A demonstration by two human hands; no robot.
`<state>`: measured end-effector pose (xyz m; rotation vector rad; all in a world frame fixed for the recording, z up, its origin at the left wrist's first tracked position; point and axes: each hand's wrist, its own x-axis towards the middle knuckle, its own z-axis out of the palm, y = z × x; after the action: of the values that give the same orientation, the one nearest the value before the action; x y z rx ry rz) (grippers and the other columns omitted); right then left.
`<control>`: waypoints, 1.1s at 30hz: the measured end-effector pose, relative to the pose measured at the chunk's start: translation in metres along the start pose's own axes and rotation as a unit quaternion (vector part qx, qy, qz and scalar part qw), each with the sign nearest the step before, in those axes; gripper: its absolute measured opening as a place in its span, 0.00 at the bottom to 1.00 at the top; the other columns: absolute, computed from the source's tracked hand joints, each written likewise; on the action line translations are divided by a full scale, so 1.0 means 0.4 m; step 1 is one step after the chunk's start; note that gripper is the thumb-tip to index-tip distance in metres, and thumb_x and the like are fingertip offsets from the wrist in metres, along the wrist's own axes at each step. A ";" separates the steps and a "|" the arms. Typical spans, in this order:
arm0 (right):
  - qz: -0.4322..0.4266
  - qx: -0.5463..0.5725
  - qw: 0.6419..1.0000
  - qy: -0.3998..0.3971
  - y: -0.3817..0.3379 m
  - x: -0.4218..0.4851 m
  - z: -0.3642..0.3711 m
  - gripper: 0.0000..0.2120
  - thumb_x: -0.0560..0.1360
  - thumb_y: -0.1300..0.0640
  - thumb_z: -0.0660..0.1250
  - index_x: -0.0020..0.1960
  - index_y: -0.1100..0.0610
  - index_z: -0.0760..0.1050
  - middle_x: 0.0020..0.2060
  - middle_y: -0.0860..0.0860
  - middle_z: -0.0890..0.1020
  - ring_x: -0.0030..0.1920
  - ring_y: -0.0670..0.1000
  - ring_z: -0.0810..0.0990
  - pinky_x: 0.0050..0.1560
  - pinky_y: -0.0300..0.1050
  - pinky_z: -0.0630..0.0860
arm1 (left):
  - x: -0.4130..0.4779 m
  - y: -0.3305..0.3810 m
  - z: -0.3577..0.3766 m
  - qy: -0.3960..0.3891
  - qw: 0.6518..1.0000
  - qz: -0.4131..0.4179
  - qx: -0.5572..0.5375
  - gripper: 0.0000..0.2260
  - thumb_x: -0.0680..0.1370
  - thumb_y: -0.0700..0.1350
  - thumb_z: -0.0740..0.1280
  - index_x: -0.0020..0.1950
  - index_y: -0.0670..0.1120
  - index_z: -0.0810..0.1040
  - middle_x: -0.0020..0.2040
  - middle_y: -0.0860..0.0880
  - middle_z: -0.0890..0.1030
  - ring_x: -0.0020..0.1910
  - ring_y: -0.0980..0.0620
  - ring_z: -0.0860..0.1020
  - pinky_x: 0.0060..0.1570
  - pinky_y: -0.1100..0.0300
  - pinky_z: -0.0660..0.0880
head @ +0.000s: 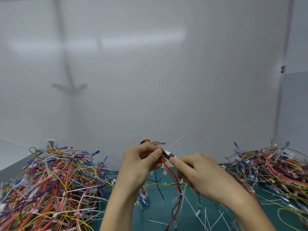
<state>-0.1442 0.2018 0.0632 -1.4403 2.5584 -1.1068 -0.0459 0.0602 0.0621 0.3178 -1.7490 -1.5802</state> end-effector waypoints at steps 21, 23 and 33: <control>0.078 0.241 0.966 -0.057 -0.009 0.001 0.001 0.29 0.81 0.39 0.56 0.40 0.61 0.79 0.27 0.55 0.80 0.26 0.53 0.78 0.29 0.44 0.77 | 0.004 -0.007 -0.011 0.001 0.999 0.003 0.034 0.04 0.78 0.39 0.68 0.46 0.41 0.82 0.39 0.47 0.86 0.39 0.53 0.85 0.41 0.59 0.83; 0.087 0.265 0.960 -0.021 -0.007 0.006 0.002 0.29 0.80 0.38 0.56 0.40 0.62 0.79 0.27 0.55 0.80 0.26 0.53 0.77 0.30 0.45 0.77 | 0.004 -0.006 -0.011 0.009 0.999 -0.002 0.038 0.05 0.79 0.40 0.68 0.46 0.40 0.82 0.39 0.47 0.86 0.39 0.53 0.85 0.41 0.57 0.83; 0.046 0.185 0.982 0.000 -0.001 -0.002 -0.006 0.16 0.70 0.42 0.75 0.39 0.56 0.80 0.28 0.50 0.82 0.26 0.48 0.78 0.31 0.41 0.76 | 0.000 -0.001 -0.008 0.035 0.999 -0.013 0.003 0.06 0.80 0.42 0.67 0.49 0.41 0.82 0.43 0.46 0.86 0.35 0.54 0.84 0.34 0.63 0.80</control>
<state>-0.1443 0.2035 0.0651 -1.2168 2.2326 -1.4665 -0.0440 0.0579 0.0615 0.3954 -1.7013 -1.5638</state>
